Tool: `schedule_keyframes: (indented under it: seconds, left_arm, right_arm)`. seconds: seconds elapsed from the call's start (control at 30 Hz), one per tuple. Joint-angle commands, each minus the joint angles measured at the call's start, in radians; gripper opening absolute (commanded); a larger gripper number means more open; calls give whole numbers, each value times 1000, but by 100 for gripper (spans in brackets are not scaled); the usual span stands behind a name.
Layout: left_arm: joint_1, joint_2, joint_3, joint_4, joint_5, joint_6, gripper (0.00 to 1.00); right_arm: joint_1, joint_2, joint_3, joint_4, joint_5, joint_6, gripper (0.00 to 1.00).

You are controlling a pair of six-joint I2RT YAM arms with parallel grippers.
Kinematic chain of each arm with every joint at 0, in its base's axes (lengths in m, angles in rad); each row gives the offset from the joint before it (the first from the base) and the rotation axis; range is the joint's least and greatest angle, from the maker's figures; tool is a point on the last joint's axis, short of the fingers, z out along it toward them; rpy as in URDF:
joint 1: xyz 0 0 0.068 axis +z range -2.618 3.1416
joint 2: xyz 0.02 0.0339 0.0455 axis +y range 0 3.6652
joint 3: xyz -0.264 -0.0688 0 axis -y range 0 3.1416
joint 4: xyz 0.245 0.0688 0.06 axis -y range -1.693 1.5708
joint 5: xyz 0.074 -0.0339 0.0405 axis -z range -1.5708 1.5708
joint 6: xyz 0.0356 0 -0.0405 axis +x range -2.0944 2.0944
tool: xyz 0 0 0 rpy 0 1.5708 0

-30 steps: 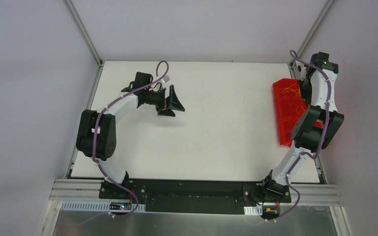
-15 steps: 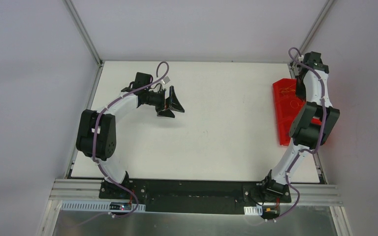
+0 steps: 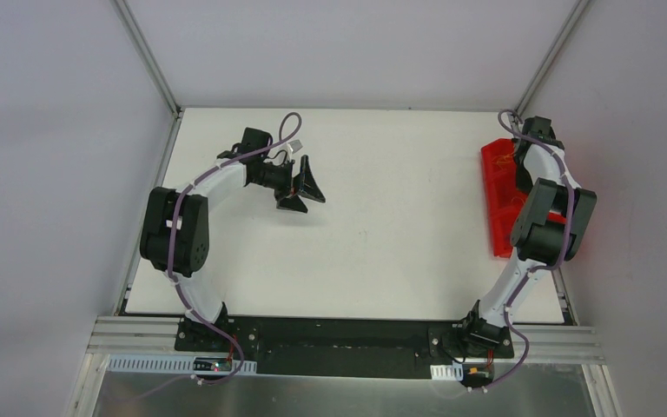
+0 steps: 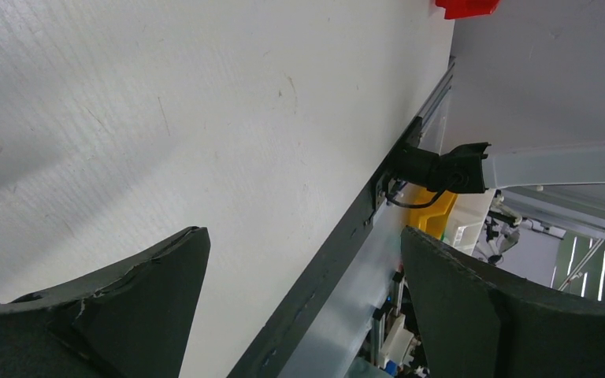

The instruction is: Untangle the cables

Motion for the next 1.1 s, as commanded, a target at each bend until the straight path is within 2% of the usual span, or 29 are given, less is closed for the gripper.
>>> schedule_keyframes:
  seconds: [0.0, 0.17, 0.27, 0.4, 0.73, 0.93, 1.07]
  left_arm:
    - [12, 4, 50, -36, 28, 38, 95]
    - [11, -2, 60, -50, 17, 47, 95]
    - [12, -7, 63, -60, 14, 52, 95]
    - [11, -10, 66, -69, 12, 52, 95]
    - [10, -15, 77, -79, 15, 54, 95]
    - [11, -7, 90, -83, 14, 50, 95]
    - [10, -12, 96, -91, 7, 57, 95]
  right_arm:
    - [-1, -53, 8, 84, 56, 17, 3]
    - [-1, -17, 43, 57, 37, 35, 12]
    - [0, -19, 58, 30, 16, 44, 25]
    - [1, -49, 95, -34, -42, 76, 36]
    - [-7, -133, 196, -99, -151, 94, 37]
    - [-18, -36, 301, -100, -112, 124, 38]
    - [-17, 22, 373, -201, -182, 122, 42]
